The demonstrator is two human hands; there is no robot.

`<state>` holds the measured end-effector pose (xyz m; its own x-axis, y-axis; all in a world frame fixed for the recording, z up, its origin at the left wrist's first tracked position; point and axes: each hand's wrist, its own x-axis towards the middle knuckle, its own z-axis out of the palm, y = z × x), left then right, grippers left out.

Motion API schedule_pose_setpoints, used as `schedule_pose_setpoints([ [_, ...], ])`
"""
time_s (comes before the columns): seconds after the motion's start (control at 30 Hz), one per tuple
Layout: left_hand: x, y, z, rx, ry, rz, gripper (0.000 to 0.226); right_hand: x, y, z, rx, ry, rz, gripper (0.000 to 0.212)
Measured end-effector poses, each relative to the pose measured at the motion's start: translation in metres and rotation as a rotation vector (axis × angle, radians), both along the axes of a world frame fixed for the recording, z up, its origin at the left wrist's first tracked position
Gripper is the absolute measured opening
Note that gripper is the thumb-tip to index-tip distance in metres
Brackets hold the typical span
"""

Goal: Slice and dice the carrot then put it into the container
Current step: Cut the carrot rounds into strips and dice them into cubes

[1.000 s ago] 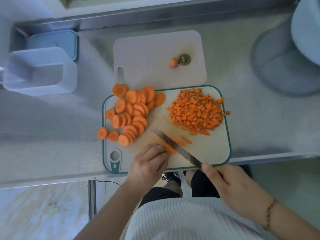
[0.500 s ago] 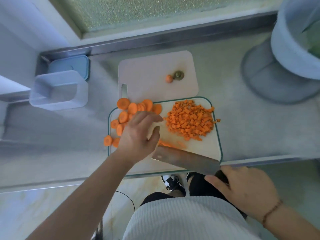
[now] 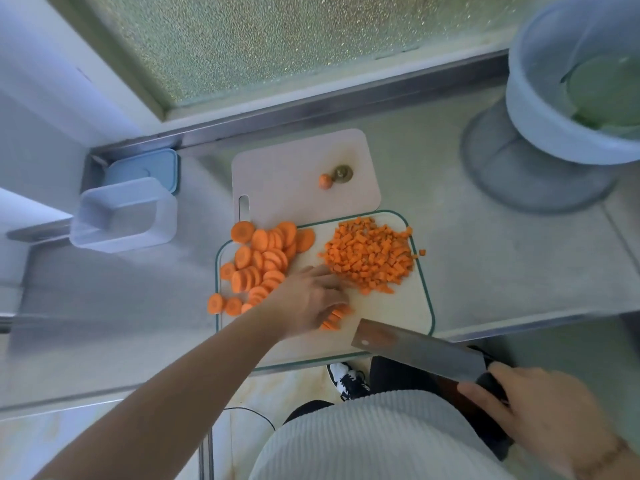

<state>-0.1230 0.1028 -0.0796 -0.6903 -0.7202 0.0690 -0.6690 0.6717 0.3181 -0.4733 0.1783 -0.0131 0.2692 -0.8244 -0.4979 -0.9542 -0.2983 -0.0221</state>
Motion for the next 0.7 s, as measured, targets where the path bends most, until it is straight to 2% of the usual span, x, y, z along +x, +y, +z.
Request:
schedule_pose_setpoints([
  [0.07,0.009,0.01,0.002,-0.025,-0.043,-0.005,0.028,0.001,0.0,-0.001,0.013,-0.058,-0.04,0.098],
  [0.2,0.02,0.027,-0.003,-0.053,-0.198,-0.017,0.053,0.008,-0.001,-0.007,0.028,-0.221,-0.161,0.088],
  [0.37,0.014,0.044,-0.018,-0.07,0.01,0.178,0.035,0.035,-0.01,-0.014,0.157,-0.384,-0.271,0.074],
  [0.47,0.003,0.062,-0.024,-0.1,0.094,0.362,0.035,0.055,-0.013,-0.014,0.234,-0.476,-0.309,0.065],
  [0.7,-0.032,0.08,-0.028,-0.002,0.252,0.728,0.036,0.094,-0.016,-0.011,0.236,-0.538,-0.282,0.063],
])
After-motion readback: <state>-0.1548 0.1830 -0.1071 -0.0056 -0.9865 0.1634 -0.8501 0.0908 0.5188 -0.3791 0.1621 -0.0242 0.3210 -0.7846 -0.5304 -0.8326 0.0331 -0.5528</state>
